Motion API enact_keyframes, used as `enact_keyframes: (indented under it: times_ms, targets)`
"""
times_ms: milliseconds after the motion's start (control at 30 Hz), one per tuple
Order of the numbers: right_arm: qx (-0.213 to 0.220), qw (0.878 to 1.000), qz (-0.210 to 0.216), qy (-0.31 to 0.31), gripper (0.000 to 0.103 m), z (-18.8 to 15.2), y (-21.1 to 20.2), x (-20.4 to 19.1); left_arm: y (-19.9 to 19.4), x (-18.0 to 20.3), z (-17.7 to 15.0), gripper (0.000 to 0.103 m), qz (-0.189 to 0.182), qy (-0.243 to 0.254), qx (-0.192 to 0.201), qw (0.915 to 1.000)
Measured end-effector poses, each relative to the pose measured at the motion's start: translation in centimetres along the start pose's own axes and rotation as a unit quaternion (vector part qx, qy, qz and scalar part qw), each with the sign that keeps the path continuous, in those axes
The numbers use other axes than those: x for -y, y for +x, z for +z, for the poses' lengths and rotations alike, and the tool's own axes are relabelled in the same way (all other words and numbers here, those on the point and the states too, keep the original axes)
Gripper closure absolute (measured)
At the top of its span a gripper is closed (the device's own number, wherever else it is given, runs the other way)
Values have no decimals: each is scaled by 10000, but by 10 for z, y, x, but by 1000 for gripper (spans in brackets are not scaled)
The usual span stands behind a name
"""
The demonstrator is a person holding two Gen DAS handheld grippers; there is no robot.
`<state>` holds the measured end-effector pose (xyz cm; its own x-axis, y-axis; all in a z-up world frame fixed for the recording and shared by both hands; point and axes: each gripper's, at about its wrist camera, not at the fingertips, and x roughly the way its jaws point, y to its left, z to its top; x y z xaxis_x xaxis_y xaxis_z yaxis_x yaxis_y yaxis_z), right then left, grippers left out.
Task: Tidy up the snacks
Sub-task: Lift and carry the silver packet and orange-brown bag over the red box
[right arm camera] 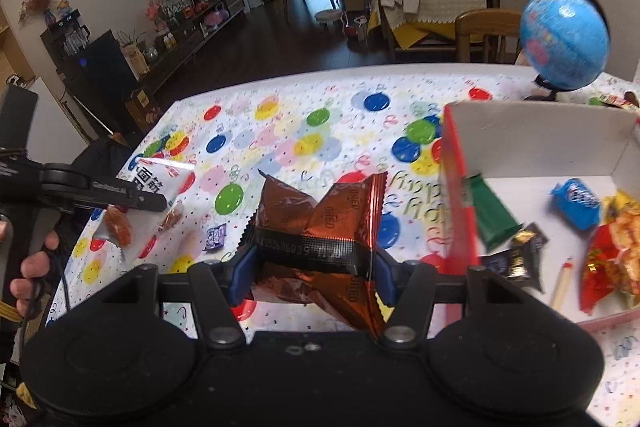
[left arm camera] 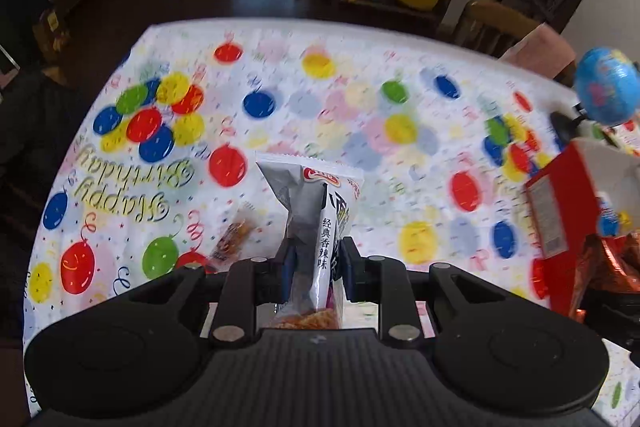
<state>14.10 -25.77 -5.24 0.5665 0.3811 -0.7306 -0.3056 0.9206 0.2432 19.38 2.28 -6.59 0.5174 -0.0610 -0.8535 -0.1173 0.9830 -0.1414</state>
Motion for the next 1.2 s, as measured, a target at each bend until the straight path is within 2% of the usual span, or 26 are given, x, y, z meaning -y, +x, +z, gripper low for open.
enact_keyframes:
  times_ms: [267, 667, 933, 1200]
  targets:
    - [332, 9993, -89, 122, 45, 5, -41, 33, -34, 56, 6, 80, -328, 276, 328, 9985]
    - [583, 9967, -476, 320, 45, 7, -75, 111, -39, 169, 4, 80, -793, 941, 417, 9915]
    - [538, 9944, -786, 458, 45, 5, -75, 173, -21, 235, 2, 80, -937, 1298, 241, 9868]
    - [364, 9935, -955, 503, 45, 0, -67, 212, 4, 286, -6, 80, -970, 1560, -31, 9830]
